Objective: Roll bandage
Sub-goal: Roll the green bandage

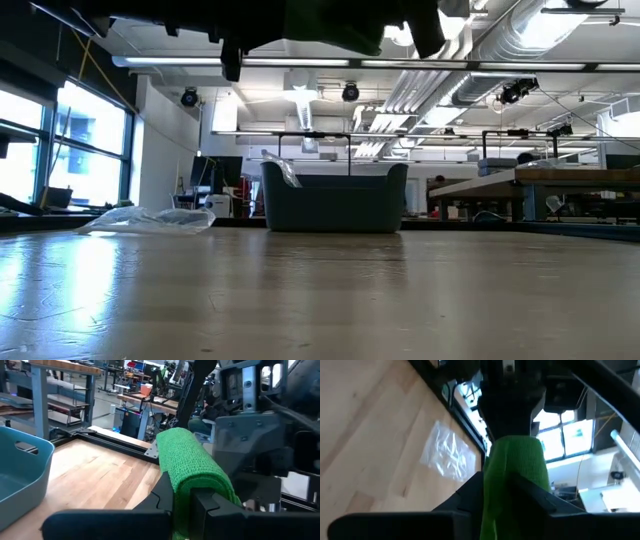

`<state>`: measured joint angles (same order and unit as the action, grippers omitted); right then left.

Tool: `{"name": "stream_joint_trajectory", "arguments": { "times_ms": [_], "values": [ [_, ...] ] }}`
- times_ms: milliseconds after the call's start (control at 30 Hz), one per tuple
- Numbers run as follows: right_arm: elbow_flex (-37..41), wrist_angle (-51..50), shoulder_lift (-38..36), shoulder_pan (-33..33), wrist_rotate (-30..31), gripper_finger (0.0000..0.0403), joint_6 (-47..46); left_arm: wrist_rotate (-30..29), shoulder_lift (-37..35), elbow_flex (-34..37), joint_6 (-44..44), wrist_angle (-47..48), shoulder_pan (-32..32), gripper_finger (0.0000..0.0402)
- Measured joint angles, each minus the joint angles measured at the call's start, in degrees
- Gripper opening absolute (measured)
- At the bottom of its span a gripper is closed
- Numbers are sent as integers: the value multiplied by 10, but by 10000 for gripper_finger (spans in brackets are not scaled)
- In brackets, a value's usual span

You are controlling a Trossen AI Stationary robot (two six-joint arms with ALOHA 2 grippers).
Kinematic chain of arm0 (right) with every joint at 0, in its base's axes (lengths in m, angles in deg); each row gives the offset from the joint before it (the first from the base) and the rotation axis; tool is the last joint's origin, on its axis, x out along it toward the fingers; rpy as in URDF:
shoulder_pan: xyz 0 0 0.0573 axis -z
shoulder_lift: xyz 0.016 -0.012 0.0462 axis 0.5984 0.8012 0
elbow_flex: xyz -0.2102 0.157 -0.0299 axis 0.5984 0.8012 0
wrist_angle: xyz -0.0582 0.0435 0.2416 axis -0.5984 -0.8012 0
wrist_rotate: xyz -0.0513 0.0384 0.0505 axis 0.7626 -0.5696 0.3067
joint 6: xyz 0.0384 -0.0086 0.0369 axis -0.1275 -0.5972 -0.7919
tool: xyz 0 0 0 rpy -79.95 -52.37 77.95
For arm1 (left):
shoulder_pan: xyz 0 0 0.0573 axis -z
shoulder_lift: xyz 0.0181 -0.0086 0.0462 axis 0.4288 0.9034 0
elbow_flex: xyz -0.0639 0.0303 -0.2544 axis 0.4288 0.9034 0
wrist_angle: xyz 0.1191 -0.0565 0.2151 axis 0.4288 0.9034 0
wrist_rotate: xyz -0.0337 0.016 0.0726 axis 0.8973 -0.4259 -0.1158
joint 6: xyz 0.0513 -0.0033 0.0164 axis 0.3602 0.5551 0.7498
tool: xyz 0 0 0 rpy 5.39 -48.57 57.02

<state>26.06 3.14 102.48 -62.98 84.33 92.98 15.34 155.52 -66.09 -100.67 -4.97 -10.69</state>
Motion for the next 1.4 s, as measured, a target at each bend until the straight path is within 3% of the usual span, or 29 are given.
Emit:
{"name": "stream_joint_trajectory", "arguments": {
  "times_ms": [367, 533, 633, 833, 1233, 1400],
  "values": [
    [0, -107, 0, 23, -42, 77, -52, 9, 0, 0, -5, -11, 0, 11],
    [0, -107, 0, 22, -39, 42, 0, 18, 0, 0, -6, -24, 0, 11],
    [0, -109, 0, 22, -4, 9, 23, 22, 0, 0, -7, -31, 0, 11],
    [0, -127, 0, 22, 1, 18, 55, 22, 0, 0, -10, -31, 0, 11],
    [0, -199, 0, 13, -170, 1, -144, 10, 0, 1, 29, -27, 1, 11],
    [0, -168, 0, -11, -176, 0, -173, -5, 1, 1, 81, -27, 1, 11]
  ]
}}
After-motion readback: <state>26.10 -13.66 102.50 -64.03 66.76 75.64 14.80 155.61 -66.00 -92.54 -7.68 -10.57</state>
